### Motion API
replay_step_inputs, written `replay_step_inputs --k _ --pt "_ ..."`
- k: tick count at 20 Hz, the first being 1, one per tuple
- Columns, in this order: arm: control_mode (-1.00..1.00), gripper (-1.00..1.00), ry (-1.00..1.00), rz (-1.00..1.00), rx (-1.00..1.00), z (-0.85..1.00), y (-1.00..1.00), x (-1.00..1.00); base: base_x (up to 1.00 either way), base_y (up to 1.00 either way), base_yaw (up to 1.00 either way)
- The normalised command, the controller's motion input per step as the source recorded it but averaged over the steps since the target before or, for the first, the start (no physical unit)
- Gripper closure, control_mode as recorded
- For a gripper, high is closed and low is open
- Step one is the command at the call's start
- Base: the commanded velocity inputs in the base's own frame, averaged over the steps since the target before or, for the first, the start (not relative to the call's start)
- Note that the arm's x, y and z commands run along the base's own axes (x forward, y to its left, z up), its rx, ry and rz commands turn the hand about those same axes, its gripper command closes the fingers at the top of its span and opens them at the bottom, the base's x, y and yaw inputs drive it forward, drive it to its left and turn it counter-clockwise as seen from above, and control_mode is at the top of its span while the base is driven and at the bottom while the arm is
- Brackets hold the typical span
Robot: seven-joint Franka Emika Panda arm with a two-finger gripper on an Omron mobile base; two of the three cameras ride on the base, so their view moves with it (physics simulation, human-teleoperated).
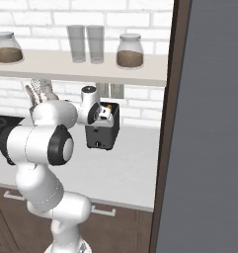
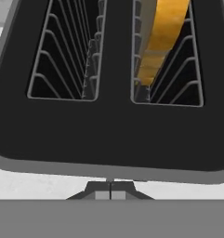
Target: Start the toaster. Once the lever pops up, take the bread to the plate on the dining counter.
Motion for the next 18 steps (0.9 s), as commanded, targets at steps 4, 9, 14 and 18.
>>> replay_step_inputs --k 4,9,14,18 --pt "-1.0 1.0 -0.11 0.0 -0.05 -0.74 0.0 0.0 0.0 0.0 0.0" --pt "-1.0 1.0 -0.12 0.0 -0.05 -0.82 0.0 0.0 0.0 0.0 0.0" --pt "-1.0 1.0 -0.02 0.0 -0.02 -0.99 0.0 0.0 0.0 0.0 0.0" --pt "-1.0 1.0 0.0 0.0 0.0 -0.97 0.0 0.0 0.0 0.0 0.0"
